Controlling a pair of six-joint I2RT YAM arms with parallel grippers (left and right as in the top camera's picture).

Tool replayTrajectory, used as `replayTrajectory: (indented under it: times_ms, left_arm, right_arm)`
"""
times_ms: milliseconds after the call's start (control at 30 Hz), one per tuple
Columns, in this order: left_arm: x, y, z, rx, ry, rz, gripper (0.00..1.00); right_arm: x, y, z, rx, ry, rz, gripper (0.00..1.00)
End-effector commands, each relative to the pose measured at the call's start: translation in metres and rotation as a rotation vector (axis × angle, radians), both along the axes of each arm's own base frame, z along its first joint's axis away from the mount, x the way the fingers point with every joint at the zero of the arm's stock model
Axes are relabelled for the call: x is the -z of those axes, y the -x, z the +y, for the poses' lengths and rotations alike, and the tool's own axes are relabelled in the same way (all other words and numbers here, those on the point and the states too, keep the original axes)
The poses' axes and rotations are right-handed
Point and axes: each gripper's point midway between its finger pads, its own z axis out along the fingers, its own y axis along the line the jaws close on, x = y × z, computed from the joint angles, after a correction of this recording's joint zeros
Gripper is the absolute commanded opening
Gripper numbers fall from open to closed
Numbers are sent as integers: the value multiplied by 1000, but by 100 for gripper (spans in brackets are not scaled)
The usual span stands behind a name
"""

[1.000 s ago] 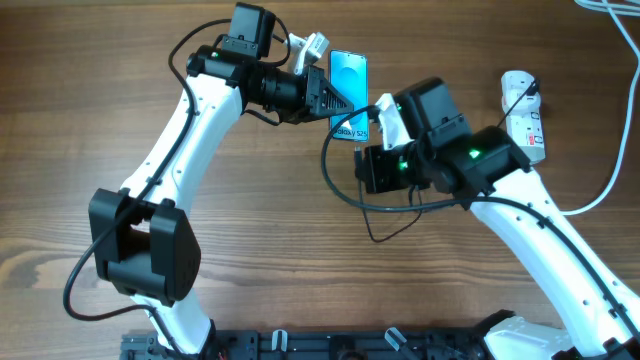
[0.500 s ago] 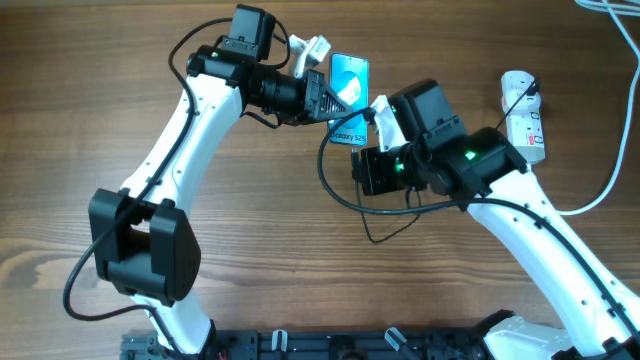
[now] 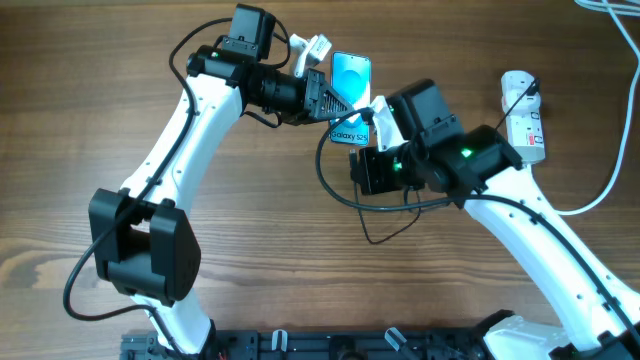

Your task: Plug charger to phone and switch on socket

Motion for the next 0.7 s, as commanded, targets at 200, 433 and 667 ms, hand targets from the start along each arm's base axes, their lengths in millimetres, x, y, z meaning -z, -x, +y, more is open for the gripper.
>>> replayTrajectory:
  times_ms: [200, 433, 667]
  left_arm:
    - [-19, 6, -5, 25, 48, -31, 4]
    - [-19, 1, -5, 17, 41, -62, 4]
    - [-18, -2, -5, 12, 33, -74, 4]
  right_arm:
    - [-4, -9, 7, 11, -18, -14, 4]
    - [-6, -6, 10, 2, -41, 1, 4]
    - [-9, -11, 12, 6, -51, -23, 4]
